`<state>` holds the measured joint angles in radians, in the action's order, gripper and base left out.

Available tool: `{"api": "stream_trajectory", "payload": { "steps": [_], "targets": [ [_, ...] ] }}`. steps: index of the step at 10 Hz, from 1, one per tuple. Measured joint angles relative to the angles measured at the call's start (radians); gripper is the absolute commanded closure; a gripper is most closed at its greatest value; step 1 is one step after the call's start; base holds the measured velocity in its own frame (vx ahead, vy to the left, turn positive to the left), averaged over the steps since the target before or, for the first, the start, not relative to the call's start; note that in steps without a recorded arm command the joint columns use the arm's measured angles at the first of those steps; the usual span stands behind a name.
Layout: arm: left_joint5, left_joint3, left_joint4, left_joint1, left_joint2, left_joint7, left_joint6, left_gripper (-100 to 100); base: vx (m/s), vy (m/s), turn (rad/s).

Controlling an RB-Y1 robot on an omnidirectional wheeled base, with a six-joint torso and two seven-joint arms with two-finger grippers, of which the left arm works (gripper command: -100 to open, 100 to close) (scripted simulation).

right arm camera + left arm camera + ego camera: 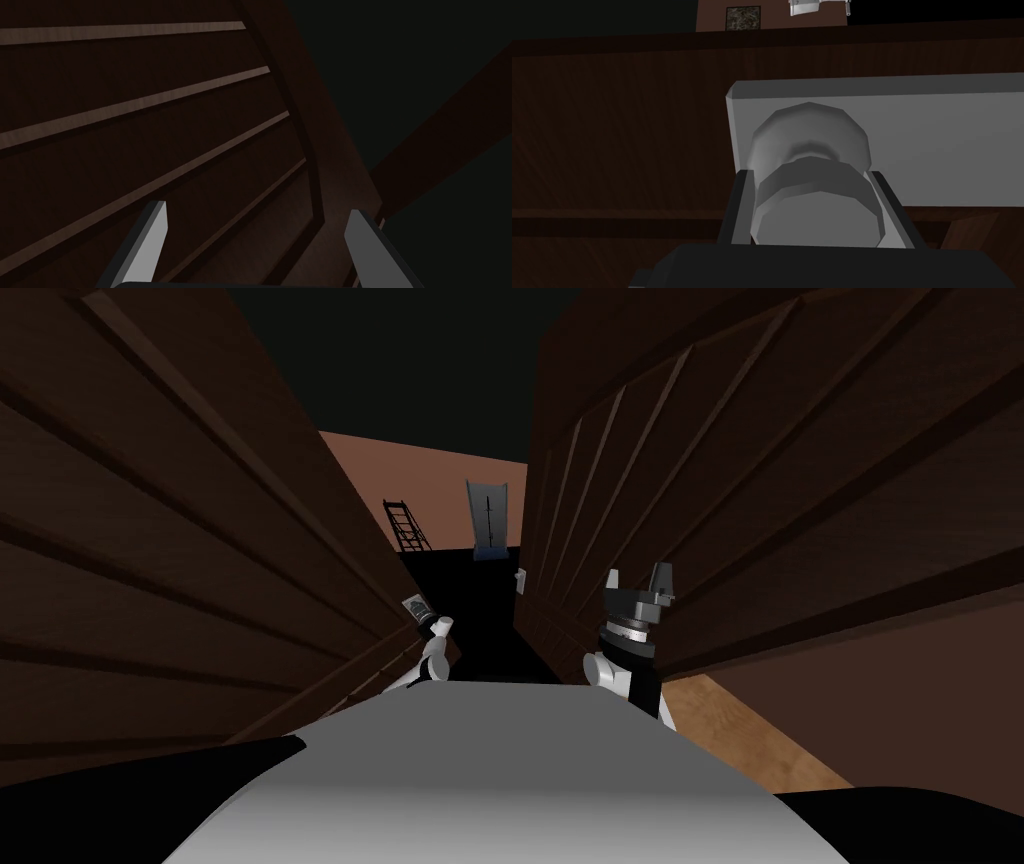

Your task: Push the door open

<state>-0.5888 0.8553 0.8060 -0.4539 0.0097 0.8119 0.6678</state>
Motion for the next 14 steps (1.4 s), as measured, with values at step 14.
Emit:
{"api": "stream_trajectory", "payload": {
  "steps": [14],
  "targets": [
    [-0.092,0.148,0.032,-0.015,-0.020,0.122,0.124,100,0.091,0.092,-0.029]
  ]
}}
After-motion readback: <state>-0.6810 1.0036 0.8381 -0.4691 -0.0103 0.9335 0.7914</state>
